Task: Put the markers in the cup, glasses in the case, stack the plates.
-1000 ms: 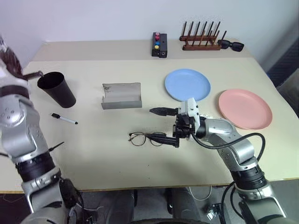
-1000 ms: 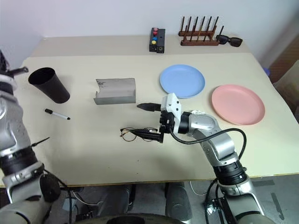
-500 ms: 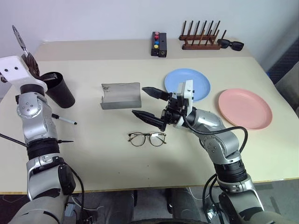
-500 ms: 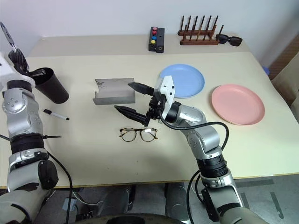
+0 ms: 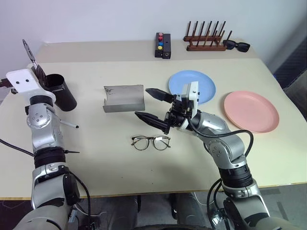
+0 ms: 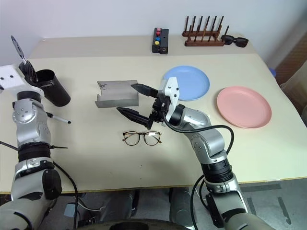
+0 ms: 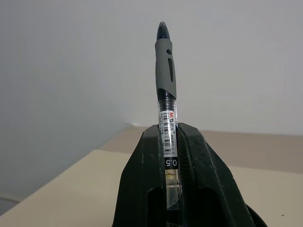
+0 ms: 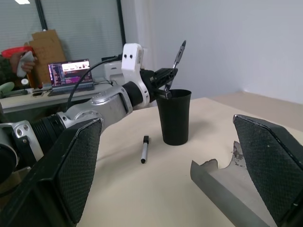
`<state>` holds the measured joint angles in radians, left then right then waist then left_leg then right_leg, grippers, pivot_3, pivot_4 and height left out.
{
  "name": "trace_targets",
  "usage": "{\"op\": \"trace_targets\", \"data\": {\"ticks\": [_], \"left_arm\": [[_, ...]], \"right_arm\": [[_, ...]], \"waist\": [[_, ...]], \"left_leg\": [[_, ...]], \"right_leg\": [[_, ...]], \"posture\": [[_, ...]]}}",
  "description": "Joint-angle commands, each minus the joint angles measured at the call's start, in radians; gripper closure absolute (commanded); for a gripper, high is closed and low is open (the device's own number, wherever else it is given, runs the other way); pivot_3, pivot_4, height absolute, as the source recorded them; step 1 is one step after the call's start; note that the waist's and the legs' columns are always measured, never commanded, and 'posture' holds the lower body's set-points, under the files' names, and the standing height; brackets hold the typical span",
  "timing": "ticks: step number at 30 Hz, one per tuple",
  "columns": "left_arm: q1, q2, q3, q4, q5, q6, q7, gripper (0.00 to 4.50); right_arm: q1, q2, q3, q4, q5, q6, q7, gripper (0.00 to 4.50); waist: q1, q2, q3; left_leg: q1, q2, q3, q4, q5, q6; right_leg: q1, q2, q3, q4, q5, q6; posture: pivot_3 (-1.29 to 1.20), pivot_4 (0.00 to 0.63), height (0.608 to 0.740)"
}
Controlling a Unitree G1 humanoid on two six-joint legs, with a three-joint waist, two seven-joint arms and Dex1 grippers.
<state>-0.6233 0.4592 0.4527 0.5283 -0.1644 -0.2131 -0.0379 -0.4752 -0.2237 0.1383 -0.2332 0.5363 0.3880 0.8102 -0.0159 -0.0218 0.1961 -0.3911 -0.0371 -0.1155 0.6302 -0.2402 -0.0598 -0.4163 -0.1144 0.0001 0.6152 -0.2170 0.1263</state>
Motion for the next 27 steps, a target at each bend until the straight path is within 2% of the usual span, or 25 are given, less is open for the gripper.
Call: {"op": "trace_targets", "data": {"ticks": [1, 8, 9, 10, 13, 22, 27], "left_arm": [[0.002, 0.008, 0.001, -0.010, -0.006, -0.018, 0.011, 4.44], [0.002, 0.001, -0.003, 0.003, -0.021, -0.015, 0.010, 4.44], [0.002, 0.000, -0.004, 0.004, -0.021, -0.015, 0.012, 3.59], [0.002, 0.001, -0.006, 0.005, -0.018, -0.014, 0.021, 3.29], [0.005, -0.001, -0.007, 0.002, -0.018, -0.011, 0.031, 1.82], [0.009, -0.015, -0.005, -0.033, -0.048, -0.005, 0.010, 1.82], [0.054, 0.026, 0.004, -0.223, -0.179, 0.118, -0.133, 1.82]], "right_arm": [[-0.008, 0.007, -0.006, -0.040, 0.020, -0.006, -0.001, 0.00], [-0.009, 0.007, -0.006, -0.037, 0.020, -0.007, 0.001, 0.00], [-0.010, 0.007, -0.006, -0.036, 0.020, -0.007, 0.001, 0.00], [-0.010, 0.008, -0.006, -0.036, 0.020, -0.007, 0.001, 0.00], [-0.008, 0.006, -0.006, -0.039, 0.021, -0.005, 0.002, 0.00], [-0.006, 0.002, -0.009, -0.040, 0.024, 0.001, 0.005, 0.00], [-0.006, -0.006, -0.015, -0.044, 0.021, 0.001, 0.003, 0.00]], "waist": [[0.000, 0.000, 0.000], [0.000, 0.000, 0.000], [0.000, 0.000, 0.000], [0.000, 0.000, 0.000], [0.000, 0.000, 0.000], [0.000, 0.000, 0.000], [-0.003, 0.000, 0.000]], "left_leg": [[0.000, 0.000, 0.000, 0.000, 0.000, 0.000], [0.000, 0.000, 0.000, 0.000, 0.000, 0.000], [0.000, 0.000, 0.000, 0.000, 0.000, 0.000], [0.000, 0.000, 0.000, 0.000, 0.000, 0.000], [0.000, 0.000, 0.000, 0.000, 0.000, 0.000], [0.000, 0.000, 0.000, 0.000, 0.000, 0.000], [0.000, 0.000, 0.000, 0.000, 0.000, 0.000]], "right_leg": [[0.000, 0.000, 0.000, 0.000, 0.000, 0.000], [0.000, 0.000, 0.000, 0.000, 0.000, 0.000], [0.000, 0.000, 0.000, 0.000, 0.000, 0.000], [0.000, 0.000, 0.000, 0.000, 0.000, 0.000], [0.000, 0.000, 0.000, 0.000, 0.000, 0.000], [0.000, 0.000, 0.000, 0.000, 0.000, 0.000], [0.000, 0.000, 0.000, 0.000, 0.000, 0.000]], "posture": [[0.00, 0.150, 0.734], [0.00, 0.150, 0.734], [0.00, 0.150, 0.734], [0.00, 0.150, 0.734], [0.00, 0.150, 0.734], [0.00, 0.150, 0.734], [0.00, 0.150, 0.734]]}}
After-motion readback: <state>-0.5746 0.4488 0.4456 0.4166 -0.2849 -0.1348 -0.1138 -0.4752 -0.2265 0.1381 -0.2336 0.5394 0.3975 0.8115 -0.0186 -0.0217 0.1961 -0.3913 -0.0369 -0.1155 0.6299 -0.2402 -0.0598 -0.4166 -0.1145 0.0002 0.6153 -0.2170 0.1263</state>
